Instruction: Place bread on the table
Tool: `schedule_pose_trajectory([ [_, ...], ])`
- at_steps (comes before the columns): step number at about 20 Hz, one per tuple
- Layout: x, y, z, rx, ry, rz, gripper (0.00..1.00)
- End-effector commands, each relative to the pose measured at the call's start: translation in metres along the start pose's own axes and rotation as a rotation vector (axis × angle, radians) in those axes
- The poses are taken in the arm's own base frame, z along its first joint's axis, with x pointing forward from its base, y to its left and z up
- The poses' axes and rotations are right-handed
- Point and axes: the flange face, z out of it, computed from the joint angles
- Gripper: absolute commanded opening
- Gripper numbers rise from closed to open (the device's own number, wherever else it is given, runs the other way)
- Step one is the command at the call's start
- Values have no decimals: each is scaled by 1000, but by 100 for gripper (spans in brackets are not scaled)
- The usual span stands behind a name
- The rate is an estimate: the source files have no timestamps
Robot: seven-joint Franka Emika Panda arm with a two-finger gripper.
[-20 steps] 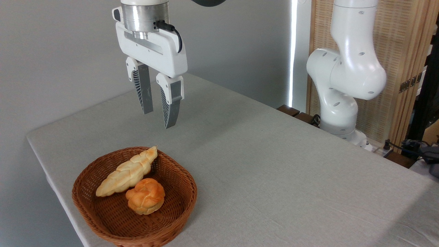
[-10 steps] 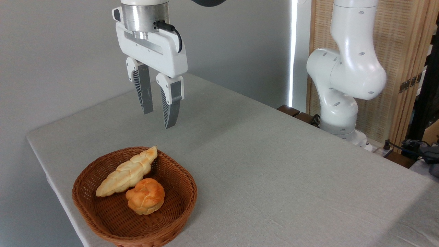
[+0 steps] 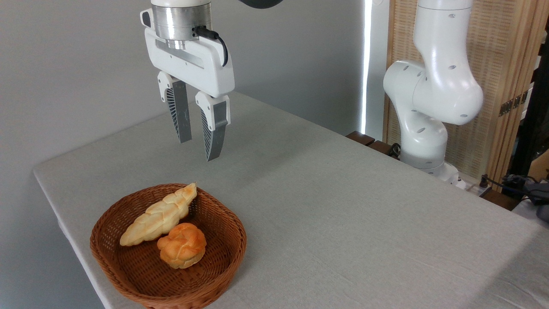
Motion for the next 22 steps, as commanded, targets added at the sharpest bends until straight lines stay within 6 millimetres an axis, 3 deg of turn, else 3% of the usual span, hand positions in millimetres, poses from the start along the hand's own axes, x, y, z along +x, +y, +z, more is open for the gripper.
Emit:
schedule_pose_trajectory([
  [1,-2,-1,-4,3,-13,0,100],
  [22,6,-8,-5,39,47,-1,100],
])
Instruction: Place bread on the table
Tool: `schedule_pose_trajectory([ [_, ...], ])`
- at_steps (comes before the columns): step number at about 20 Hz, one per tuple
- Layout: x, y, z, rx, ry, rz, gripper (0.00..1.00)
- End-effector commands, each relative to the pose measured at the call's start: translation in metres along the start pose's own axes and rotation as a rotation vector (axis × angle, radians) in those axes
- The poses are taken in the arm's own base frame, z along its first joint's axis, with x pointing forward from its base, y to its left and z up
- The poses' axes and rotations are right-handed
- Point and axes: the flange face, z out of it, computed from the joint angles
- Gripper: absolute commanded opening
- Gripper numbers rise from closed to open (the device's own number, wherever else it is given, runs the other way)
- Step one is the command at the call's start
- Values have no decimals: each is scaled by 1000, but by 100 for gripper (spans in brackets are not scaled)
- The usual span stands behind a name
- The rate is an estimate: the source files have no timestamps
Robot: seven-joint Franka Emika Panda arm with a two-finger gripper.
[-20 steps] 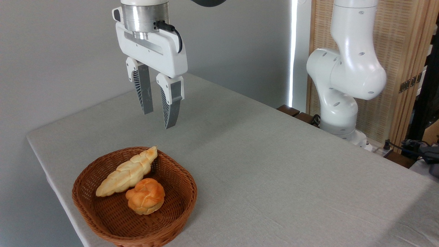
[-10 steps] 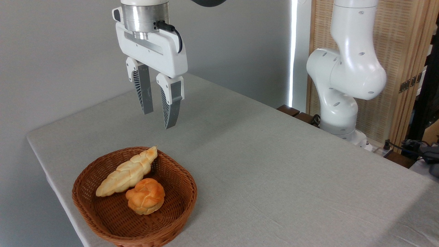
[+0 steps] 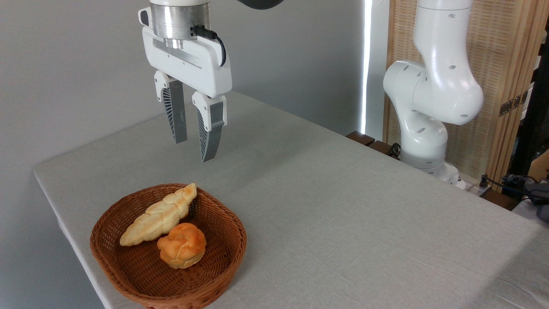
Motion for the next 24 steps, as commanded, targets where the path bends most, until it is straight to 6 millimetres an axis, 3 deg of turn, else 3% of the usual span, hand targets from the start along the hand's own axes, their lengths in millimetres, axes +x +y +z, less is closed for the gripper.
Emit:
schedule_pose_trajectory([
  [1,4,-6,-1,23,21,0,100],
  [7,8,-8,-3,43,51,1,100],
  [10,13,-14,9,52,59,0,100],
  [18,31,-31,56,59,75,-8,100],
  [20,37,-33,76,53,66,-6,100],
  [24,47,-28,105,32,46,8,100],
])
